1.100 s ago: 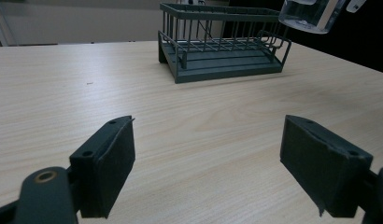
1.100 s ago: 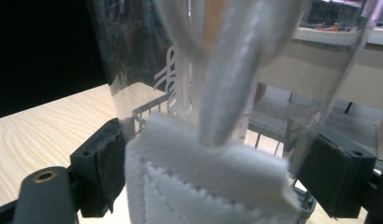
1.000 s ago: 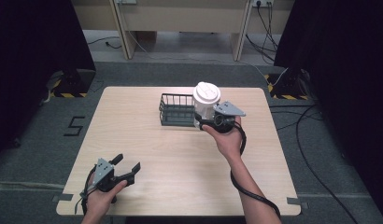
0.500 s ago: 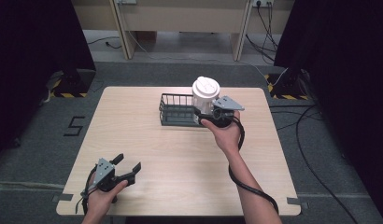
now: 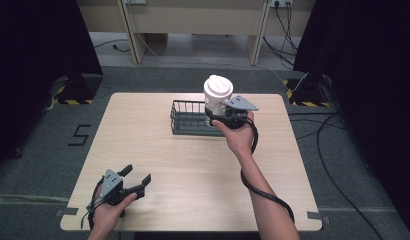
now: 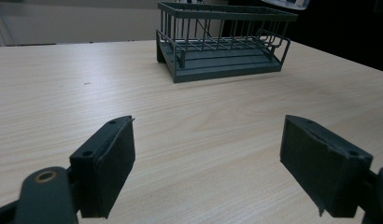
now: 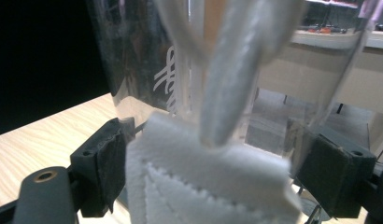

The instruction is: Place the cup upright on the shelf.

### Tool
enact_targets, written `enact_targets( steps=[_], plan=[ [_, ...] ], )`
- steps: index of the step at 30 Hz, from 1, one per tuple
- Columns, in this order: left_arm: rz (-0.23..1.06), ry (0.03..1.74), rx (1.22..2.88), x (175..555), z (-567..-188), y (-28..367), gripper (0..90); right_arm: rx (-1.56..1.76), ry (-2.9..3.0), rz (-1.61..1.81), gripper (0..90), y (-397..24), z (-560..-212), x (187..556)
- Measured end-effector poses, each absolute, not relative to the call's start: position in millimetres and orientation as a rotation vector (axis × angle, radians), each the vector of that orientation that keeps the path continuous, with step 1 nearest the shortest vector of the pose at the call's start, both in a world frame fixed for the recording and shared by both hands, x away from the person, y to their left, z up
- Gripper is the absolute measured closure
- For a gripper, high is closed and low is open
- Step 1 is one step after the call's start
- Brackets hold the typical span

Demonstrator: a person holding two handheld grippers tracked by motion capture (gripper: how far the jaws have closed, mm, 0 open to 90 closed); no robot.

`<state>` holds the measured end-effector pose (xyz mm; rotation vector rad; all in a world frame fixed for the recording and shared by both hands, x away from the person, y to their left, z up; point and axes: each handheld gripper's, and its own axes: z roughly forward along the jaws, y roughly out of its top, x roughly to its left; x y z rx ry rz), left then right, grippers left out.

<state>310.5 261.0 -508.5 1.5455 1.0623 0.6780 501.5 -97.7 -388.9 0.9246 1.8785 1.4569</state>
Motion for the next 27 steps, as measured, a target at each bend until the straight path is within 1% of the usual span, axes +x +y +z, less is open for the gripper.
enact_targets(
  steps=[27],
  plan=[
    [0.676, 1.060, 1.537, 310, -507, 262, 17.5, 0.990, 1.876, 1.430, 18.3, -85, -384, 537]
  ],
)
